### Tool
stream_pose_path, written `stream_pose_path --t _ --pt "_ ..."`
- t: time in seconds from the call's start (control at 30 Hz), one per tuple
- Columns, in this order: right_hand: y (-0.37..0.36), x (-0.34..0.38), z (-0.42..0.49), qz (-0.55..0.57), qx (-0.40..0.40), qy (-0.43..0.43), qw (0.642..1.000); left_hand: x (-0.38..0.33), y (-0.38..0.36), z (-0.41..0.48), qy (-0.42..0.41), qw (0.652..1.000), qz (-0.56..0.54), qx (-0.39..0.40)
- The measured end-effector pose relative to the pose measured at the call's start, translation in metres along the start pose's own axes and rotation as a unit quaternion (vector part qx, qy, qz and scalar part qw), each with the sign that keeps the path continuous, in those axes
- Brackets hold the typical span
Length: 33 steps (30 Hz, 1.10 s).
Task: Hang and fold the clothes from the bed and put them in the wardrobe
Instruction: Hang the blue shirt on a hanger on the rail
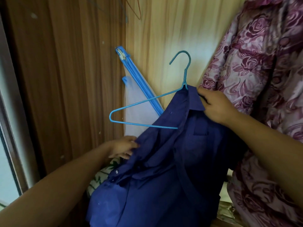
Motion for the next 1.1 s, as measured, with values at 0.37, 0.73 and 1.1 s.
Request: stream_pose_path --t 0.37,0.73,1.1 --pt "0.000 -0.024 -0.003 -0.232 -0.008 -0.024 0.972 -0.161 0.076 -0.012 -0.213 0.936 -0.108 -0.257" --pt "0.047 0.028 0.030 -0.104 -0.100 -0.045 0.989 -0.266 0.036 -0.032 -0.440 0.769 0.422 -0.193" --pt "0.102 0.073 0.021 0.001 -0.291 0.085 0.953 -0.302 0.078 -0.023 -0.304 0.718 0.564 -0.274"
Point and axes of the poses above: each hand's wrist, its own z-axis towards the middle knuckle, its own y-axis out of the back of the hand, x = y × z, the point moved 4 cm from there along z, towards the middle knuckle, and after that the axes turned 11 degrees about -y, right-handed, at the moved point
